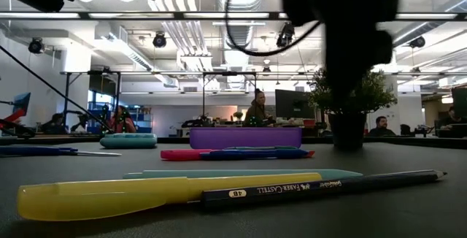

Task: Pack school essentials
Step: Put the blue pencil into the purple supply box

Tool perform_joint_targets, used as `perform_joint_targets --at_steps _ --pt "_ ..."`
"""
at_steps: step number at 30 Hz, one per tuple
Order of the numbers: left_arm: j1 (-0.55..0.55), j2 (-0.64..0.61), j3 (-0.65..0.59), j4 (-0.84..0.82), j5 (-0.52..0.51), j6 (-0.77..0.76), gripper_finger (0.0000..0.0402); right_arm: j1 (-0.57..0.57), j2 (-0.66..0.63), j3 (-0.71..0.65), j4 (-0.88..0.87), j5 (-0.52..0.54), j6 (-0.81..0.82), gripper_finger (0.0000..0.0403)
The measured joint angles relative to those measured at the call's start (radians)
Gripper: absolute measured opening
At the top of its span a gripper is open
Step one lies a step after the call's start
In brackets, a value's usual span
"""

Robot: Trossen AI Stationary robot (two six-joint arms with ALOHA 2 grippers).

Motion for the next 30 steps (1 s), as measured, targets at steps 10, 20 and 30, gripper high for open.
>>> perform_joint_targets --at_steps 10,20,30 --pt "-0.009 0.0 0.0 -0.09 0.082 -0.141 0.0173 0.025 0.015 -0.001 0.111 -0.123 -0.367 0.0189" --pt "-0.016 -0.002 0.0 -0.092 0.087 -0.139 0.0173 0.109 0.07 -0.006 0.109 -0.041 -0.58 0.0178" --pt "-0.016 -0.002 0.0 -0.091 0.082 -0.142 0.0173 0.14 0.157 -0.006 0.109 0.004 -0.657 0.0169"
